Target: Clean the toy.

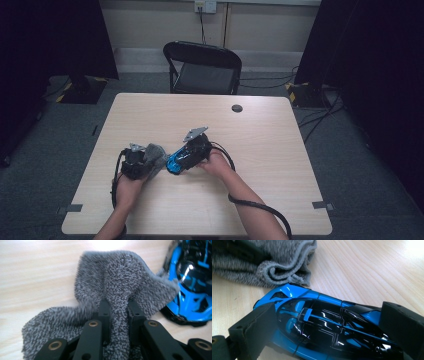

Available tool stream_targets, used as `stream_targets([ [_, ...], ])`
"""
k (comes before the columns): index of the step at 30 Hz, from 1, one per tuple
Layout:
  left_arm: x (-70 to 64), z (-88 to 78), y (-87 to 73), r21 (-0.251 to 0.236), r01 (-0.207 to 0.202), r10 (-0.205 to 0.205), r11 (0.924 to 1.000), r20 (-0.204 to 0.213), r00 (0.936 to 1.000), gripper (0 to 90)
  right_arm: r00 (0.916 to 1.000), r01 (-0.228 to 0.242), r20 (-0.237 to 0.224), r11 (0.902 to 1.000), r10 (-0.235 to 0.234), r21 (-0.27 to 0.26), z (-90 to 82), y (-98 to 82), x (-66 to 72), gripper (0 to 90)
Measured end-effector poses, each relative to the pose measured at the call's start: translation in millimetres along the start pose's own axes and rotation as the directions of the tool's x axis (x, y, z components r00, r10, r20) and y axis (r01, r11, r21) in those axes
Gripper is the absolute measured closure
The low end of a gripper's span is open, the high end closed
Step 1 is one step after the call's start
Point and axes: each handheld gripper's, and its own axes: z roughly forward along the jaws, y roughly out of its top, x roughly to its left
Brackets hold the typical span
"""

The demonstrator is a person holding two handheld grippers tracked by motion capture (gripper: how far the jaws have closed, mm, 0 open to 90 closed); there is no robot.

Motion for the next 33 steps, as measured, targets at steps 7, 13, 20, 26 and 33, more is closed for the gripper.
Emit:
stream_targets([
  [7,-2.0,-5.1,-2.3,0.042,0.011,-0.014,0.9991,0.077,0.9969,78.0,1.0,0.0,0.002,1.0,0.0,0.003,0.3,0.6,0.6,1.2],
  [13,-8.1,-9.5,-5.8,0.059,0.002,-0.01,0.9982,0.13,0.9915,78.0,1.0,-0.003,0.003,1.0,0.003,0.008,0.4,1.1,1.2,1.2],
  [20,-13.9,-12.9,-10.4,0.055,0.008,-0.016,0.9985,0.153,0.988,78.1,1.0,-0.004,0.005,1.0,0.004,0.008,0.5,1.4,1.5,1.2],
  [26,-24.2,-16.9,-15.0,0.041,-0.015,0.008,0.9991,0.169,0.9857,78.0,1.0,-0.006,0.006,1.0,0.006,0.006,0.5,1.1,1.8,1.1],
  [33,-35.3,-19.1,-18.9,0.043,-0.036,0.027,0.9984,0.184,0.9825,77.9,1.0,-0.004,0.007,1.0,0.004,0.006,0.6,1.2,1.8,1.2],
])
